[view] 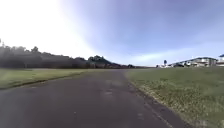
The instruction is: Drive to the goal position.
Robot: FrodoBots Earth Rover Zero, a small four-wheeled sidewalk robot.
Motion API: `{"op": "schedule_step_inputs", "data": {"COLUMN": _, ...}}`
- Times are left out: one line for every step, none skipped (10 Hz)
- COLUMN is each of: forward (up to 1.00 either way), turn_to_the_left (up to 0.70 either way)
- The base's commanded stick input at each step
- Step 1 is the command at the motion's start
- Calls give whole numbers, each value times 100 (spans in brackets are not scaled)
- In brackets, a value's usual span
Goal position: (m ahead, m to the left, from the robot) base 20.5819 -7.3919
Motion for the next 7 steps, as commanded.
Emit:
{"op": "schedule_step_inputs", "data": {"forward": 100, "turn_to_the_left": 0}}
{"op": "schedule_step_inputs", "data": {"forward": 100, "turn_to_the_left": 0}}
{"op": "schedule_step_inputs", "data": {"forward": 100, "turn_to_the_left": 0}}
{"op": "schedule_step_inputs", "data": {"forward": 100, "turn_to_the_left": 7}}
{"op": "schedule_step_inputs", "data": {"forward": 100, "turn_to_the_left": 25}}
{"op": "schedule_step_inputs", "data": {"forward": 100, "turn_to_the_left": 27}}
{"op": "schedule_step_inputs", "data": {"forward": 100, "turn_to_the_left": 27}}
